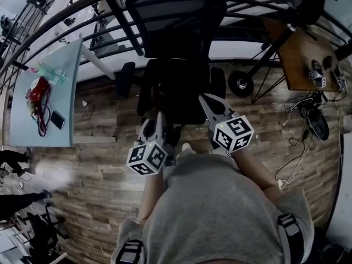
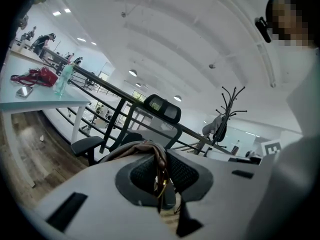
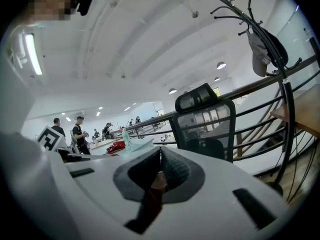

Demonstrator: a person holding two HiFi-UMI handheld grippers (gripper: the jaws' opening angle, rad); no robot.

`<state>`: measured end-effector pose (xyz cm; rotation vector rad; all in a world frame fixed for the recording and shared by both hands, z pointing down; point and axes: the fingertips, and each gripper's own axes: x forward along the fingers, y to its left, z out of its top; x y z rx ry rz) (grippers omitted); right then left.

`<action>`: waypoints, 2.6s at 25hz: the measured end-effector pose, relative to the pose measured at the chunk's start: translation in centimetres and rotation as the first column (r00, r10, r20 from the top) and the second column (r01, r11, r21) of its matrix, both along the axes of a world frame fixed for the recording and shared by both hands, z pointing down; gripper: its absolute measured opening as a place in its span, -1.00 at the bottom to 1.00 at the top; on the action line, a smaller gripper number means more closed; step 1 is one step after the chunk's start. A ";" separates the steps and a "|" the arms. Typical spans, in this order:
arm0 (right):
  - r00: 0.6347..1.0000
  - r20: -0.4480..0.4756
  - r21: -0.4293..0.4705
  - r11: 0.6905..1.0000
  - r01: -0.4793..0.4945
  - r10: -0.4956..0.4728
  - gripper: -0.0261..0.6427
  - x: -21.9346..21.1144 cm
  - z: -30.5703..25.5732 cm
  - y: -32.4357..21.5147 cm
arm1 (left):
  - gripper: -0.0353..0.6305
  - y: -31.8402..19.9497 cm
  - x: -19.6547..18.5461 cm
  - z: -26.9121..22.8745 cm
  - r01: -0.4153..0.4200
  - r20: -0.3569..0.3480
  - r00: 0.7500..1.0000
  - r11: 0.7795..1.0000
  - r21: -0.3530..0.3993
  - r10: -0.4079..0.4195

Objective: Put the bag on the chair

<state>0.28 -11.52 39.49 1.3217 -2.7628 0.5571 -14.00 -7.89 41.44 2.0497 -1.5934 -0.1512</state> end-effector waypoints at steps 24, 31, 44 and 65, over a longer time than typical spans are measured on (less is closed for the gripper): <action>1.000 -0.030 -0.062 0.998 -0.005 0.003 -0.91 0.2 3.2 -10.5 | -0.77 -11.8 -0.4 5.0 -0.048 -0.012 0.999 0.997 -0.057 0.048; 0.998 -0.044 -0.125 0.991 0.043 -0.048 -0.91 -0.4 5.9 -13.5 | -0.77 -16.0 -0.6 8.1 -0.028 -0.019 0.999 0.995 -0.096 0.026; 0.992 -0.057 -0.233 0.968 0.095 -0.111 -0.91 -1.5 11.7 -17.4 | -0.77 -25.9 -0.1 14.4 -0.035 -0.026 0.999 0.987 -0.159 0.031; 0.995 -0.042 -0.272 0.960 0.074 -0.089 -0.91 -0.1 14.2 -18.8 | -0.77 -27.1 3.9 21.6 -0.027 -0.024 0.999 0.969 -0.246 0.021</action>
